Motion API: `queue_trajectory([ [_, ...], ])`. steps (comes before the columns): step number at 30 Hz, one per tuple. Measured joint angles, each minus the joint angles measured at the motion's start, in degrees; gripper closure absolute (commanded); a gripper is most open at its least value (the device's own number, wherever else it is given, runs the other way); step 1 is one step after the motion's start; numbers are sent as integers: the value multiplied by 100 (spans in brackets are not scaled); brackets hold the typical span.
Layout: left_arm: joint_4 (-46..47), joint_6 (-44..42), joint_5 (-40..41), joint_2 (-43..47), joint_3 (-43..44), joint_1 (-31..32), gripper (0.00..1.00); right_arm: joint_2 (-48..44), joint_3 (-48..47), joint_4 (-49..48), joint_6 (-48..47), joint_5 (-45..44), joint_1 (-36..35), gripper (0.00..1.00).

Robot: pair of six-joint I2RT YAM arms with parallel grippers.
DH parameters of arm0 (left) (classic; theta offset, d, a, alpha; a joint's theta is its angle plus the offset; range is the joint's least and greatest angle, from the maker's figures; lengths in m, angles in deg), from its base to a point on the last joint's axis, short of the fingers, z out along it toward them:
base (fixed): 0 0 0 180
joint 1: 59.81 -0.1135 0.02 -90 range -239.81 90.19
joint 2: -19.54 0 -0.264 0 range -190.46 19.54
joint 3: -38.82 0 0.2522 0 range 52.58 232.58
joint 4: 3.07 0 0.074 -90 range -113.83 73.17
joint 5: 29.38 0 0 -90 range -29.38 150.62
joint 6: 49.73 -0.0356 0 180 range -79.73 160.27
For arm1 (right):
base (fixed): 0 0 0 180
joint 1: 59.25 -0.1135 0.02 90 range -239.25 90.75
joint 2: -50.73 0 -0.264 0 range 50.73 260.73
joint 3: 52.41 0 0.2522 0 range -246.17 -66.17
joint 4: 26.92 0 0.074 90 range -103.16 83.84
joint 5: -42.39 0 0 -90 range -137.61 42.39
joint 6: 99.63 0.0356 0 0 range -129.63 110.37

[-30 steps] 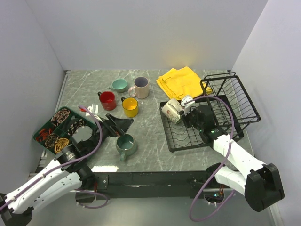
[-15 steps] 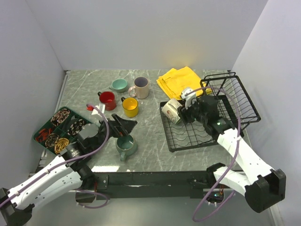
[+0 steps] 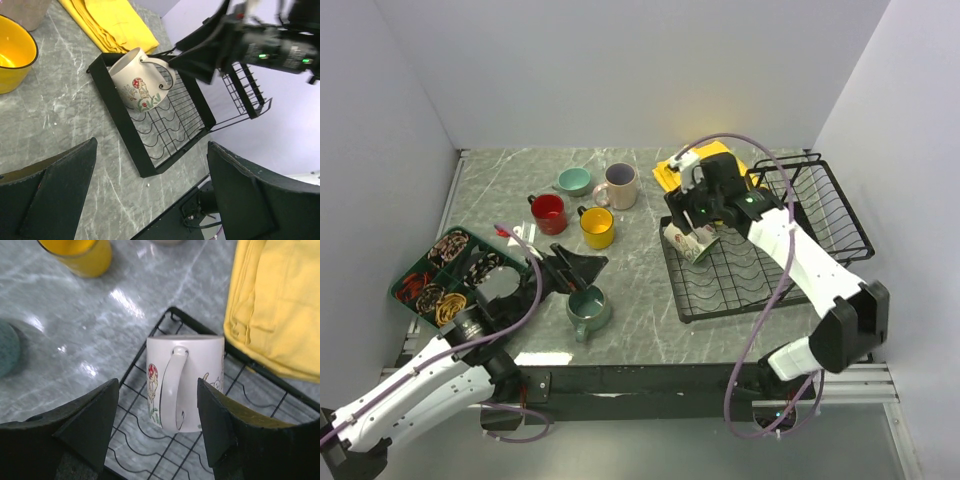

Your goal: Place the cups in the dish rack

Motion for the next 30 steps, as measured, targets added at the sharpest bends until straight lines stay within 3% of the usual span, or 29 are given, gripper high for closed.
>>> queue_trajectory([
  [3, -13, 2, 17, 114, -31, 0, 4, 319, -170, 319, 31, -380, -177, 35],
  [10, -24, 17, 15, 118, -131, 0, 4, 822, -492, 715, 68, -1191, -461, 58],
  [17, -20, 28, 15, 111, -131, 0, 4, 1412, -848, 966, 133, -1617, -468, 61],
  [19, -22, 31, 15, 138, -131, 0, 4, 1512, -914, 1019, 131, -1694, -468, 72],
  [20, -22, 31, 15, 144, -133, 0, 4, 1534, -916, 1023, 131, -1727, -468, 85],
  [23, 0, 35, 11, 162, -151, 0, 4, 1547, -916, 1058, 144, -1812, -468, 100],
  [30, 374, 326, -245, -11, -446, 0, 4, 1469, -857, 1016, 149, -1790, -468, 100],
])
